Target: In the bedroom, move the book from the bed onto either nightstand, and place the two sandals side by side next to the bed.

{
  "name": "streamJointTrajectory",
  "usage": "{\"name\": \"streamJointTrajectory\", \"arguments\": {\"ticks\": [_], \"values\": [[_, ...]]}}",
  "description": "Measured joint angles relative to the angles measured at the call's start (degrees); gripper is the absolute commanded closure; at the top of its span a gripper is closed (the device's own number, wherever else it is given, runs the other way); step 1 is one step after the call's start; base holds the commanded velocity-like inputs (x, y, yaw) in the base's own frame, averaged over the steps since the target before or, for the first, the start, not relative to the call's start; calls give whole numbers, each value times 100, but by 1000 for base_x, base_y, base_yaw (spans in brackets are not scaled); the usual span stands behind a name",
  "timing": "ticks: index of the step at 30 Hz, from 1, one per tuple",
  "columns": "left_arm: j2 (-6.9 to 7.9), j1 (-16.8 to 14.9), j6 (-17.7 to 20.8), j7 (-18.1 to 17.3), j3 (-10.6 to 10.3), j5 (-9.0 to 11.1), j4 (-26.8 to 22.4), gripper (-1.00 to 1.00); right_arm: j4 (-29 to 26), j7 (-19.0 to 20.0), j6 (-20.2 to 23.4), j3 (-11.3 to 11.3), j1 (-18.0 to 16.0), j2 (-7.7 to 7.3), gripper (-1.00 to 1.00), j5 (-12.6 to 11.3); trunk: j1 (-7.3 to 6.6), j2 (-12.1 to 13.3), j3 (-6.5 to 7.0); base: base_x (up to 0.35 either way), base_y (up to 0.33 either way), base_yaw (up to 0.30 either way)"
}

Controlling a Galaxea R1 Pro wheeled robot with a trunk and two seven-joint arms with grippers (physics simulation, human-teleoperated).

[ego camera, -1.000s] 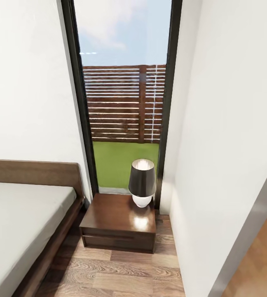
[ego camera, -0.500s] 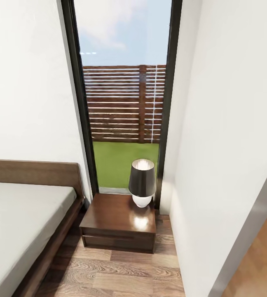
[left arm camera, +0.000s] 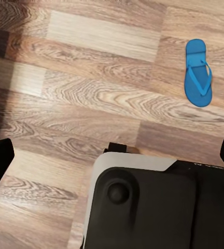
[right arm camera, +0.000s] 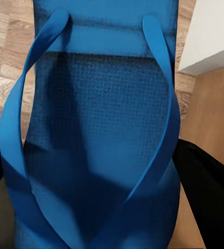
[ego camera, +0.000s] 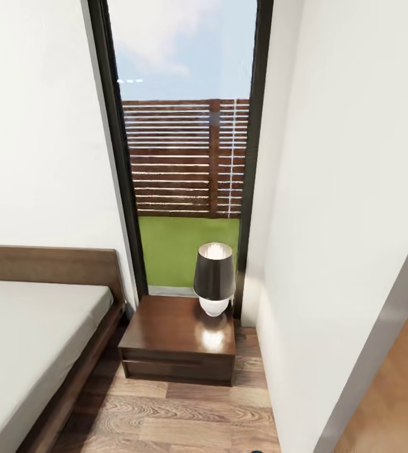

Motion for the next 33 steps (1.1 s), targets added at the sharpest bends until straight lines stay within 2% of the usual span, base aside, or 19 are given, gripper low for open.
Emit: {"name": "streamJointTrajectory", "arguments": {"ticks": [12, 33], "values": [[0, 0, 0, 0, 0, 0, 0, -100, -8, 3, -103, -4, 0, 0, 100, -2, 0, 0, -7, 2, 0, -224], [0, 1, 0, 0, 0, 9, -1, -100, -2, 4, -213, -1, 0, 7, 100, -3, 0, 0, -10, 28, -36, -21]]}}
